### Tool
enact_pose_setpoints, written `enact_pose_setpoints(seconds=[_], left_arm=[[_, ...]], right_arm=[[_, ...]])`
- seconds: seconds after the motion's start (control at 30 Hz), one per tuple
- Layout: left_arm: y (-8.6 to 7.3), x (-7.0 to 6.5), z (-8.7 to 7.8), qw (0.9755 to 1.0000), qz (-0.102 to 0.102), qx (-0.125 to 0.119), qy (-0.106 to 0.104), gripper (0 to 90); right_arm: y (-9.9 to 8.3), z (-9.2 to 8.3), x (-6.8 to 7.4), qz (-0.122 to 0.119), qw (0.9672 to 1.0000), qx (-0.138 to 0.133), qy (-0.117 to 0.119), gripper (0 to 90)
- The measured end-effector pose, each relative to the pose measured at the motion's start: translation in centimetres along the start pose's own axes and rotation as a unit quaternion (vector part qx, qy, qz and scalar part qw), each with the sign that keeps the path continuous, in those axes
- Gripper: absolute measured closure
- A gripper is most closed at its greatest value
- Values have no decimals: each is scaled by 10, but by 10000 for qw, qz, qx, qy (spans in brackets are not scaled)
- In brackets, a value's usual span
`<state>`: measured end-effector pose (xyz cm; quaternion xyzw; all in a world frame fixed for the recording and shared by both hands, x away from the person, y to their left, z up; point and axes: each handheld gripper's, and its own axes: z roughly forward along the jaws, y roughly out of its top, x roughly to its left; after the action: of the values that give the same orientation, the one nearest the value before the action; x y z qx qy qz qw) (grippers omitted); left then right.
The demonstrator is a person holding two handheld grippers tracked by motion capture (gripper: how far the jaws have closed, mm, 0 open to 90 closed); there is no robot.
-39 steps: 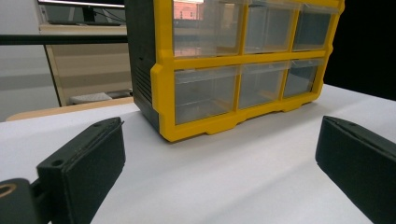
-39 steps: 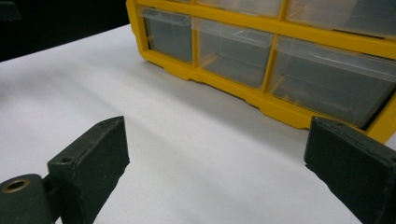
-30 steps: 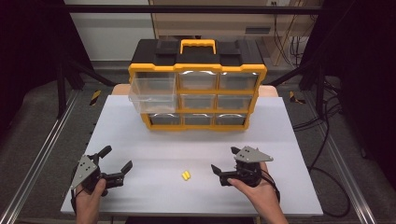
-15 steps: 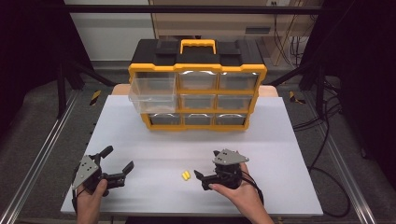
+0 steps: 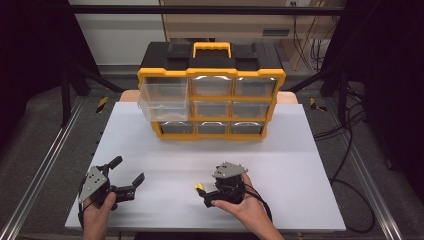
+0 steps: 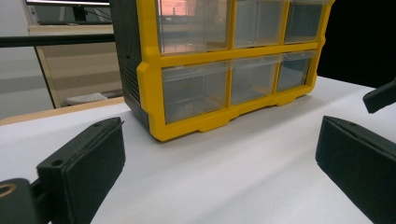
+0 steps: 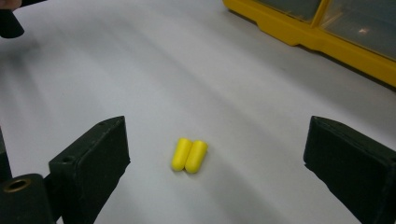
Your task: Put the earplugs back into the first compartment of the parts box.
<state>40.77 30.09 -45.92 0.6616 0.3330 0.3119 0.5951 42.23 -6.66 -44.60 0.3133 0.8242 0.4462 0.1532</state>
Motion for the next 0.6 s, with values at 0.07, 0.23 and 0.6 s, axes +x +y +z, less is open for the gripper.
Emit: enact_pose_setpoints(seconds=[0.07,0.23,0.6], left_arm=[[0,0,0,10000,2,-10,-9,12],[0,-1,1,10000,16,-1,-16,11],[1,-3,1,10000,42,-12,-38,12]], right_arm=[[0,1,0,8,10000,26,7,73],[1,6,2,52,9998,181,32,90],[2,14,5,91,9988,474,78,228]])
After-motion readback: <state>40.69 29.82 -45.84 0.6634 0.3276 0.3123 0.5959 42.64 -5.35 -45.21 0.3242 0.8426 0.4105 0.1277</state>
